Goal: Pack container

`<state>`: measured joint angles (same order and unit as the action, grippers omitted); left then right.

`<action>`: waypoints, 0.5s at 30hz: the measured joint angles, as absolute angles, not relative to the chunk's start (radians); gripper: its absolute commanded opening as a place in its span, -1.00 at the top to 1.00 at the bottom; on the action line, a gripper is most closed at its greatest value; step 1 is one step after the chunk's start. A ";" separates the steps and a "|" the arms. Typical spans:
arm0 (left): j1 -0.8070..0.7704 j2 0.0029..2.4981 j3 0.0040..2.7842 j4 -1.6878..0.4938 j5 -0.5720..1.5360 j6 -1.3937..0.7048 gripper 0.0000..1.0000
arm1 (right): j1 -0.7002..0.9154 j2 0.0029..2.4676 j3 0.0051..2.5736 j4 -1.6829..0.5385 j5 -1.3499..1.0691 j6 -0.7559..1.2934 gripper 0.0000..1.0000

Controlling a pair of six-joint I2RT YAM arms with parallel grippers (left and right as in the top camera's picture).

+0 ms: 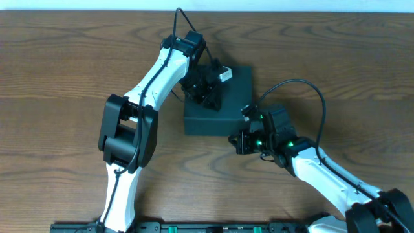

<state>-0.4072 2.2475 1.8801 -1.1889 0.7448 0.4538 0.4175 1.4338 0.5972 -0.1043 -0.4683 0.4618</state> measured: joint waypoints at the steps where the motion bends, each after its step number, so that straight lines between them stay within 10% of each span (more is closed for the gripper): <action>1: -0.407 2.247 1.880 -1.189 0.746 0.454 0.88 | 0.419 1.446 0.597 -0.084 -0.451 0.478 0.97; 15: -0.408 2.247 1.876 -1.193 0.754 0.453 0.88 | 0.443 1.654 0.589 0.229 -0.398 0.669 0.96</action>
<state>-0.4076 2.2475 1.8759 -1.1927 0.7536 0.4534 0.4435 1.6535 0.5892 0.2295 -0.3985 0.6689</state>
